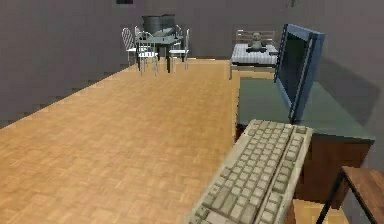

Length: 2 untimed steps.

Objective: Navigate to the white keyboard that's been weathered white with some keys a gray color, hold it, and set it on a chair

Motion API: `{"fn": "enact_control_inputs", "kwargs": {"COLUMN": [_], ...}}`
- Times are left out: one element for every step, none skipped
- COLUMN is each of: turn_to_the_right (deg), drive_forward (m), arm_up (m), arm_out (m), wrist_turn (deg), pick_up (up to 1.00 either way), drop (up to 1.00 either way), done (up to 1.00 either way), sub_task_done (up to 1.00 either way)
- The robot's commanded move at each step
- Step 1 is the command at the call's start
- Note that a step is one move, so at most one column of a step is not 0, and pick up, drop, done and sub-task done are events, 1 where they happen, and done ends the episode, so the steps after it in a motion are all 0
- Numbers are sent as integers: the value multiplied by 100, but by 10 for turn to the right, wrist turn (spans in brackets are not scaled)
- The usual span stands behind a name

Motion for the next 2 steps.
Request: {"fn": "enact_control_inputs", "kwargs": {"turn_to_the_right": [0,0], "drive_forward": [0,0], "arm_up": [0,0], "arm_out": [12,0], "wrist_turn": [0,390], "pick_up": [0,0], "drop": [0,0], "done": [0,0], "sub_task_done": [0,0]}}
